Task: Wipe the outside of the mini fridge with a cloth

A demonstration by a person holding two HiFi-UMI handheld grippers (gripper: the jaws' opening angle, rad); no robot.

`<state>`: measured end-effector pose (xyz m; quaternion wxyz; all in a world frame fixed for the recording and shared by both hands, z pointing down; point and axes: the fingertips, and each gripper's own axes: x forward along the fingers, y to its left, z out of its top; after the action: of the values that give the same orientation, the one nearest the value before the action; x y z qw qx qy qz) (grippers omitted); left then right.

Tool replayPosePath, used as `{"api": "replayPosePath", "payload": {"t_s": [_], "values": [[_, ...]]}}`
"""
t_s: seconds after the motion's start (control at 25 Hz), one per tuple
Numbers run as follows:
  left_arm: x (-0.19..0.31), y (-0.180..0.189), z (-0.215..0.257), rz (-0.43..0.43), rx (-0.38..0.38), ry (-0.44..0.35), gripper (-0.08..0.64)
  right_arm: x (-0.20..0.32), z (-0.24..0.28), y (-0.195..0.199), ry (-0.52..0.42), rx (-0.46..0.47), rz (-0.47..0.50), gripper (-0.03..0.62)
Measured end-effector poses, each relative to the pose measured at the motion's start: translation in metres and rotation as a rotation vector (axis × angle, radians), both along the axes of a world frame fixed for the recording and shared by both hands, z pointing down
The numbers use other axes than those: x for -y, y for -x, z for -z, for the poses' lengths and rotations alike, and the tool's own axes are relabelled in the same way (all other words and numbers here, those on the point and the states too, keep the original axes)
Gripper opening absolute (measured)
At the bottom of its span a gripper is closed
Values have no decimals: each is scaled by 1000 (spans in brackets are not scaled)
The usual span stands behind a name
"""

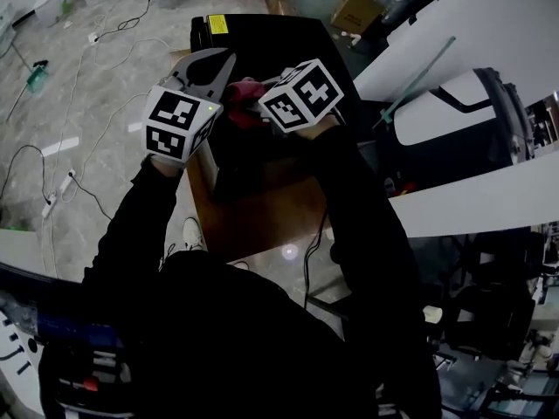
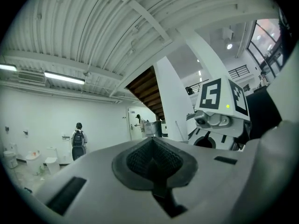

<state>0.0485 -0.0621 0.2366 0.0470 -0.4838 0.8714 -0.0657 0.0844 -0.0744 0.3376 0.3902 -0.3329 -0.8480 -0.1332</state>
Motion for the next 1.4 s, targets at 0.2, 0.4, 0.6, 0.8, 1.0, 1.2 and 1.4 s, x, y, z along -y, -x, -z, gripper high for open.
{"api": "replayPosePath", "payload": {"t_s": [0.2,0.4,0.6,0.8,1.0,1.2,1.4], "values": [[4,-51,15,22,24,-7,2,3,-1,-65,-1,-7,35,84],[14,-91,21,2,9,-5,2,5,0,-113,27,-45,75,85],[33,-106,31,-35,-13,-29,2,43,20,-113,65,29,14,89],[57,-101,54,-93,19,-53,2,101,49,-67,-5,149,-127,94],[87,-83,63,-192,36,-68,2,127,79,-10,83,249,-221,95],[111,-36,54,-246,13,-53,3,163,86,62,122,234,-306,95],[144,23,33,-310,-46,-17,2,218,64,144,4,180,-356,100]]}}
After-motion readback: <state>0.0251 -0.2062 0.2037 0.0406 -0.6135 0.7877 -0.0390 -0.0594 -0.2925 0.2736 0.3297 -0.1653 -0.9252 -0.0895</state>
